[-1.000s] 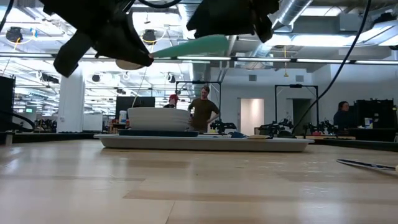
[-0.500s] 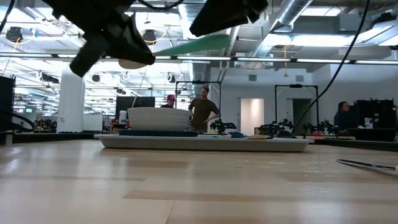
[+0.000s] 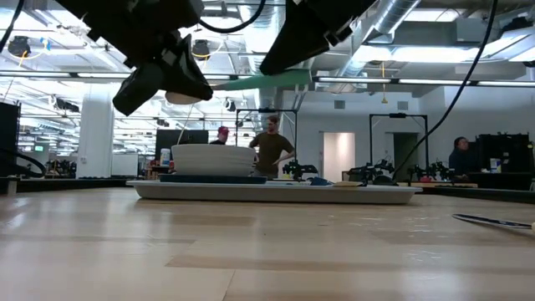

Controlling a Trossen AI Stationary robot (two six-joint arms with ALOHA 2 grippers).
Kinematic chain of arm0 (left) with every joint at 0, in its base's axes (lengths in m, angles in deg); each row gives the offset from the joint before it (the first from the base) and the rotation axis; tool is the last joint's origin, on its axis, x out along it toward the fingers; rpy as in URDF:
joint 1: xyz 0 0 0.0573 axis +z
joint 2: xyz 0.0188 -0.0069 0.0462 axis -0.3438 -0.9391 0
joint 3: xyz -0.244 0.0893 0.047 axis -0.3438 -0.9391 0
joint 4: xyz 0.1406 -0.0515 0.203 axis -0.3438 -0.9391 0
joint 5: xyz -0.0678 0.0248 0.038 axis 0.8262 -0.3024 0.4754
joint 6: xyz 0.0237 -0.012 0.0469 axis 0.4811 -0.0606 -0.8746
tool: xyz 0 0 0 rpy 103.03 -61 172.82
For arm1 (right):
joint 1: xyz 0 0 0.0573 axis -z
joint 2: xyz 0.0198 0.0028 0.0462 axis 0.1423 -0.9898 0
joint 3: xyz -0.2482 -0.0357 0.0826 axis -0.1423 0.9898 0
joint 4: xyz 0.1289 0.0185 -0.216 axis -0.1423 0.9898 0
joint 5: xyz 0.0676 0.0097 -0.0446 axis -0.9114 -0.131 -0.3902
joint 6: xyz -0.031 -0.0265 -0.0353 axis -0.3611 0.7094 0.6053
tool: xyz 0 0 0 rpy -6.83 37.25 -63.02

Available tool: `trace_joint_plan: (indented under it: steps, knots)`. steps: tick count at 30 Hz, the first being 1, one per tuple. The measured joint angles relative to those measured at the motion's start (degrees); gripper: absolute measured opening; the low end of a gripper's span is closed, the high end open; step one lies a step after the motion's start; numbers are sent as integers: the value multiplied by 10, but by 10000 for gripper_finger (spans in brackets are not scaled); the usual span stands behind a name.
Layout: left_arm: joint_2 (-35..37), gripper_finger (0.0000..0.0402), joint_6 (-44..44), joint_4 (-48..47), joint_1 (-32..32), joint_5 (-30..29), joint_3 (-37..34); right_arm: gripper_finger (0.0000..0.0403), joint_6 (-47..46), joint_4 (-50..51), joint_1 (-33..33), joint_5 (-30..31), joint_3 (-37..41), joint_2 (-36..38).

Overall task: Set up tray
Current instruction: Put the light blue spoon on the dark blue table napkin to the left of the orange fork

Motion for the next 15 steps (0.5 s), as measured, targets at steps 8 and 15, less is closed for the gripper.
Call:
trace_joint_plan:
  steps: [8, 15]
  knots:
    - [0, 8, 9, -7, -1, 21, 0, 98, 28, 12, 1, 0, -12, 0]
    - [0, 8, 11, -2, -1, 0, 0, 98, 16, 37, 12, -15, -13, -5]
